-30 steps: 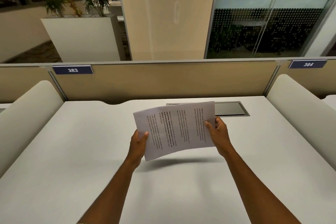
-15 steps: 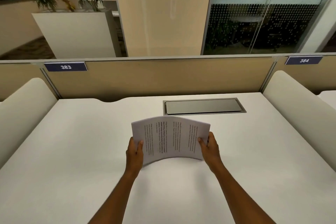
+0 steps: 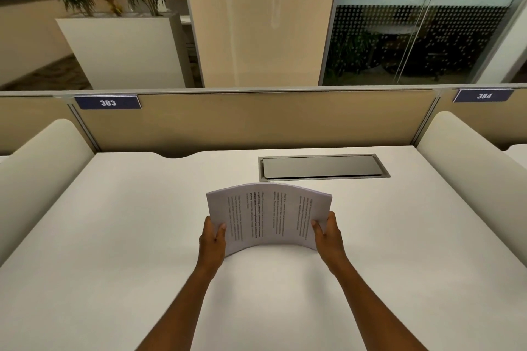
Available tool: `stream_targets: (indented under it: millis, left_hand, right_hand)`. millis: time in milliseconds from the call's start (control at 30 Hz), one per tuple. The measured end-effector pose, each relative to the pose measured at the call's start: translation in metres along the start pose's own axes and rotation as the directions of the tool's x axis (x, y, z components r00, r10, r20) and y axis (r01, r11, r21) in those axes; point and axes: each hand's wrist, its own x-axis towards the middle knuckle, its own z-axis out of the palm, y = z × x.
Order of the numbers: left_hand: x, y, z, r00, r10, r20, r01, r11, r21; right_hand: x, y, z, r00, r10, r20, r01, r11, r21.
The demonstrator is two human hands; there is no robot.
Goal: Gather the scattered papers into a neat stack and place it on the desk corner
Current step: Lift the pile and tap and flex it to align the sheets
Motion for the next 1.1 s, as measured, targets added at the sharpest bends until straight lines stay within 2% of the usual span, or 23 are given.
stream_targets:
  millis: [267,533,767,933,1000,1100]
  left_hand:
    - [0.006,0.005,-0.007,0.998,-0.021,0.065,0.014,0.993,0.114]
    - [0.037,0.054,-0.019,0.970,0.100,0.222,-0.150,0.963,0.223]
    - [0.058,0.103,-0.026,0.931,0.152,0.332,-0.238,0.943,0.235]
    - [0.065,0.131,-0.026,0.899,0.204,0.388,-0.323,0.907,0.271]
    - [0.066,0.140,-0.022,0.888,0.229,0.398,-0.359,0.887,0.291]
    - [0.065,0.152,-0.013,0.861,0.249,0.444,-0.424,0.834,0.354]
  right_hand:
    - [-0.001,-0.006,-0.001,0.998,0.044,0.047,-0.041,0.998,-0.048]
    - [0.011,-0.026,-0.009,0.996,0.078,0.046,-0.080,0.995,0.055]
    - [0.028,-0.051,-0.025,0.997,0.079,-0.013,-0.076,0.985,0.156]
    - [0.043,-0.067,-0.036,0.990,0.021,-0.139,0.002,0.986,0.166]
    - [0.050,-0.072,-0.041,0.972,-0.041,-0.231,0.072,0.990,0.125]
    - [0.058,-0.077,-0.045,0.927,-0.183,-0.328,0.144,0.980,-0.141]
